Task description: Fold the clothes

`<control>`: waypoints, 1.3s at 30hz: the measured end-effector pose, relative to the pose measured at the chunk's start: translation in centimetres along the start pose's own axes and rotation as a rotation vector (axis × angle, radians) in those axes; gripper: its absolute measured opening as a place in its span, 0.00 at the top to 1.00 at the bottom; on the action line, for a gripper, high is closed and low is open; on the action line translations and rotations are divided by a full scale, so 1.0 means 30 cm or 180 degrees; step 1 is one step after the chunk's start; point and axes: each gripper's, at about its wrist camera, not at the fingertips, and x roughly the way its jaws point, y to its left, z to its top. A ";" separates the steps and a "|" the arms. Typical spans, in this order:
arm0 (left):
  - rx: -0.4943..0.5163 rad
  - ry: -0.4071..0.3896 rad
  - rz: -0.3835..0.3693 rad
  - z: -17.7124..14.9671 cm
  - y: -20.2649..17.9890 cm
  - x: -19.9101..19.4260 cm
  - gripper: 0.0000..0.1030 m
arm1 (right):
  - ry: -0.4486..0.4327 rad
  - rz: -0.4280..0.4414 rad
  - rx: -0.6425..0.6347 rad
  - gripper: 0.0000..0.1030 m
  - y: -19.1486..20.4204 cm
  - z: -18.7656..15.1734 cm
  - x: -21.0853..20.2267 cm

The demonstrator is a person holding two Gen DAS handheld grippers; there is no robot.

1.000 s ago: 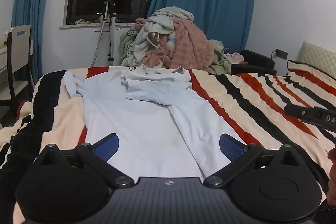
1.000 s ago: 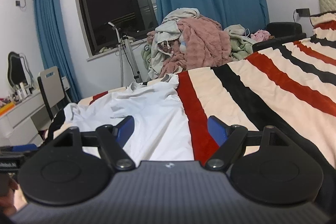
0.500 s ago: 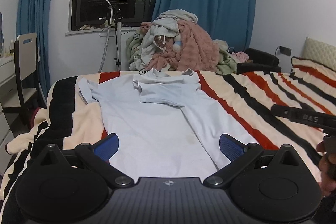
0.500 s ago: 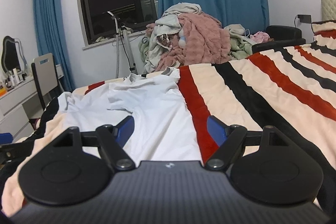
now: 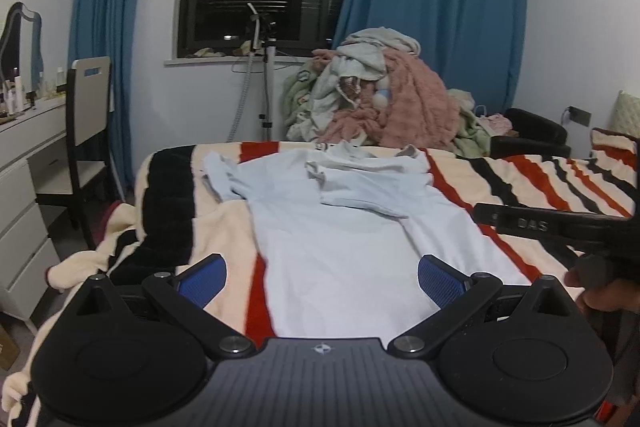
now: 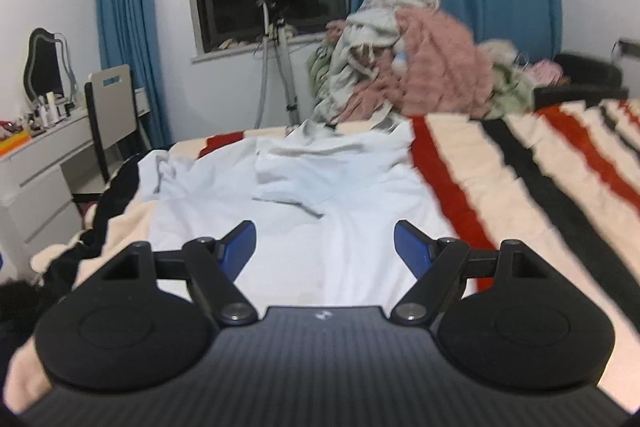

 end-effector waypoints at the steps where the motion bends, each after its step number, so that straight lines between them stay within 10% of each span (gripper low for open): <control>1: -0.0029 -0.0002 -0.0002 0.002 0.008 -0.002 0.00 | 0.0033 0.0037 0.0034 0.25 0.007 0.005 0.028; 15: -0.0619 0.0097 0.0222 -0.029 0.132 0.066 0.00 | 0.0487 0.0887 -0.0903 0.26 0.406 0.108 0.591; 23: -0.1106 0.0160 0.0620 -0.068 0.276 0.195 0.00 | 0.0554 0.1678 -0.0436 0.26 0.622 0.153 0.868; 27: -0.1293 0.0191 0.0778 -0.082 0.325 0.244 0.00 | 0.0535 0.1539 -0.0468 0.26 0.720 0.148 0.992; 29: -0.1317 0.0194 0.0837 -0.089 0.334 0.259 0.00 | 0.0612 0.1500 -0.0216 0.34 0.710 0.142 1.062; 32: -0.1345 0.0170 0.0842 -0.092 0.343 0.267 0.00 | 0.0862 0.1395 0.0228 0.87 0.653 0.134 1.142; 39: -0.1212 0.0068 0.0700 -0.095 0.280 0.243 0.00 | 0.0115 0.1287 0.0504 0.94 0.419 0.281 0.967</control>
